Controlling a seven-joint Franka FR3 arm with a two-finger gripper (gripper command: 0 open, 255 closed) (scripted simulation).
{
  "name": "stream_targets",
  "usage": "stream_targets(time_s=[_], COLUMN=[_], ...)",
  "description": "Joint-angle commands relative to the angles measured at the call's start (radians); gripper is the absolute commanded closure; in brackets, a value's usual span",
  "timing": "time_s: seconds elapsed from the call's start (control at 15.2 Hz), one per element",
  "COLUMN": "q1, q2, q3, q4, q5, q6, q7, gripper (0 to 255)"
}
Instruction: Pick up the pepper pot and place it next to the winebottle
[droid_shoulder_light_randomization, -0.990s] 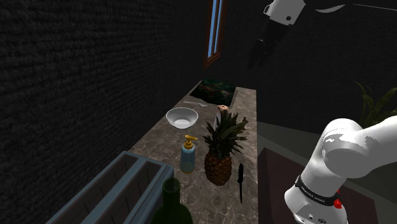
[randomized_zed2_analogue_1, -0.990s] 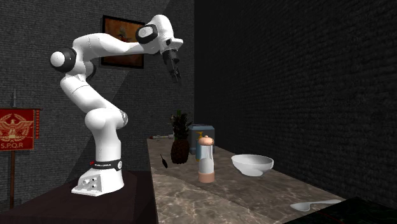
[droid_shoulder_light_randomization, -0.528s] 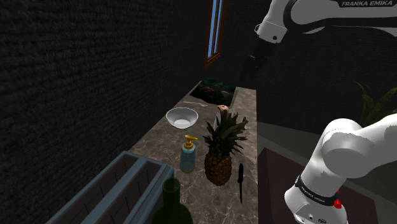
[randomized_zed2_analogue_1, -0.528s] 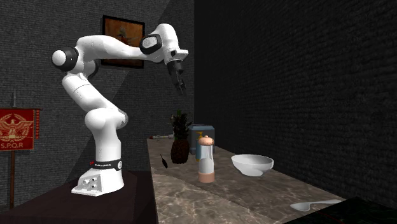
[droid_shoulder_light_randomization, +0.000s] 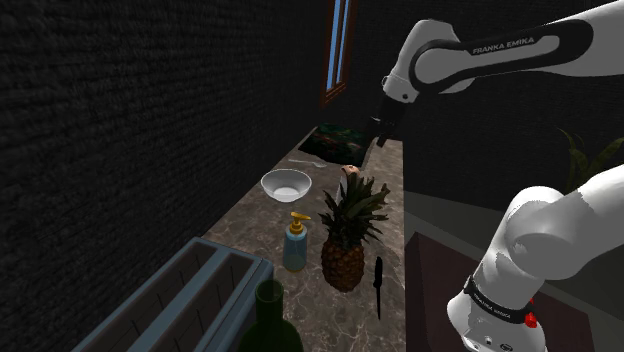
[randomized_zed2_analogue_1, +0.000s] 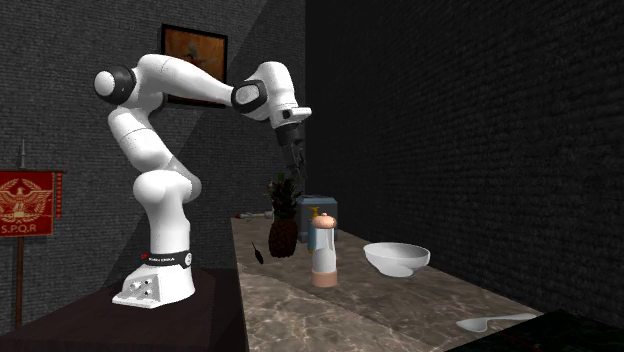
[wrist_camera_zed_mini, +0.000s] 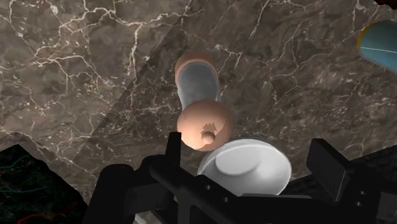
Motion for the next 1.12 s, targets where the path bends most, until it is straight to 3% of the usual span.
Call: stream_targets(time_s=[0.0,0.33,0.79,1.06], q1=[0.005,0.027,0.046,0.048], q2=[0.053,0.202,0.281,0.288], q3=[-0.018,-0.074,-0.083,-0.084], q4=[-0.026,-0.048,-0.078,-0.080], q5=[0.013,0.061,0.089,0.092], q6=[0.076,0.232,0.340,0.349], q7=[-0.013,-0.068,-0.088,-0.090], gripper=[0,0,0,0])
